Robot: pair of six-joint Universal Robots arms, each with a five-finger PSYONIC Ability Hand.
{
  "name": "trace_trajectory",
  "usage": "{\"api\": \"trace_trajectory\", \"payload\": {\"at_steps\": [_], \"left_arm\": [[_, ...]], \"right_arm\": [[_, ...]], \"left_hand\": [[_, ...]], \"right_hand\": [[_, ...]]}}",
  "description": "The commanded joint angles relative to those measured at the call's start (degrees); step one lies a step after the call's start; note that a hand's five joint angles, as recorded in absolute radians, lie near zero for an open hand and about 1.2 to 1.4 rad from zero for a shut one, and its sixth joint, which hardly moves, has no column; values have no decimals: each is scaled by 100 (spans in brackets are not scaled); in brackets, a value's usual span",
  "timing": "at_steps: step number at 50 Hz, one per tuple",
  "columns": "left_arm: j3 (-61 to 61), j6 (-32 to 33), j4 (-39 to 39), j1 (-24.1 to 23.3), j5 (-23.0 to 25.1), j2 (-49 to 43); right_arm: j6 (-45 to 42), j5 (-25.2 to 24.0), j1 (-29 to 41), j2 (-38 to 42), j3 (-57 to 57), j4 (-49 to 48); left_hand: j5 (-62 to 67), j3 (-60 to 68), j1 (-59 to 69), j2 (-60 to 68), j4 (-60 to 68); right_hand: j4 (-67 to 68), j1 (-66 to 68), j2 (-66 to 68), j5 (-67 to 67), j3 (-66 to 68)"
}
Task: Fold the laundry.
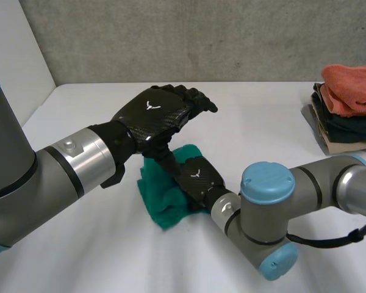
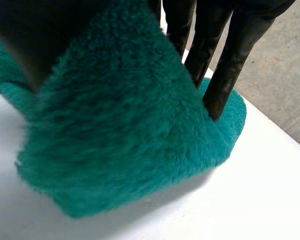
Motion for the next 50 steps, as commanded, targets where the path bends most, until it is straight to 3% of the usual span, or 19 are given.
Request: {"api": "trace_trajectory", "payload": {"at_steps": [1,10,14,21,29,34,41,50], "left_arm": [[9,0,2,84,-9,17],[9,-9,2,462,-9,333],[9,-35,2,629,-9,483],[-17,-44,2,638,-9,562],[-26,-44,2,594,-9,527],[-8,-44,19,585,0,492],[9,-44,98,576,0,457],[-8,-26,98,568,-9,316]], "right_arm": [[-4,-12,-26,-74,-288,-8],[-381,-91,-772,-461,-867,-60],[-689,-345,-1097,-540,-1394,-69],[-611,-1215,-2116,-804,-2528,-113],[302,-1962,-3557,-743,-3531,-376],[1233,-2437,-4392,-427,-3742,-1147],[2192,-3165,-5140,372,-3515,-2606],[2378,-3826,-5800,1015,-2609,-3417]], "left_hand": [[85,11,-95,26,51],[101,28,-78,43,68],[101,28,-78,43,68],[101,28,-78,43,68],[101,28,-78,43,68],[101,28,-78,43,68],[118,45,-61,60,85],[118,45,-61,60,85]], "right_hand": [[1724,3096,1656,2241,1800],[1724,3096,1656,2241,1800],[1724,3096,1656,2241,1800],[1724,3096,1656,2241,1800],[1724,3096,1656,2241,1800],[1724,3096,1656,2241,1800],[1724,3096,1656,2241,1800],[1724,3096,1656,2241,1800]]}}
